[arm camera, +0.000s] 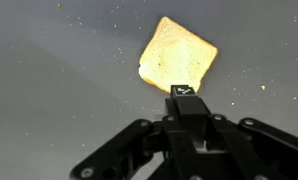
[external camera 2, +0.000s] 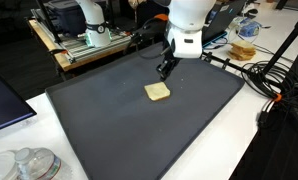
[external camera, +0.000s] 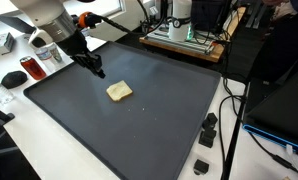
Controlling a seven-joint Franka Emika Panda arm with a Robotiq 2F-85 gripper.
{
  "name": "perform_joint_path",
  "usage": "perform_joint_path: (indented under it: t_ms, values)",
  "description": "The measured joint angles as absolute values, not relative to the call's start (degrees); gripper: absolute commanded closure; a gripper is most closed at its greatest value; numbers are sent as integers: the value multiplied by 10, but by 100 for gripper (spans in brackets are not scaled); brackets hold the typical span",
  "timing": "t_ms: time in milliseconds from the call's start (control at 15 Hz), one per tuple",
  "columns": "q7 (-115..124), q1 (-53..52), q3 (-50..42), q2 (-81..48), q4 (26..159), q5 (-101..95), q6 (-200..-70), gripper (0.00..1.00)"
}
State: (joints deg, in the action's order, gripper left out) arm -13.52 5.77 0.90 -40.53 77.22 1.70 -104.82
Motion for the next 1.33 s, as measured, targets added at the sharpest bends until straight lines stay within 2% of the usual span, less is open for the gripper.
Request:
perform_joint_path:
  t_ms: [733,1333]
  values:
    - [-301,190,31,-424,794,168,-1081,95]
    - [-390,208,37,-348,979,224,-1275,95]
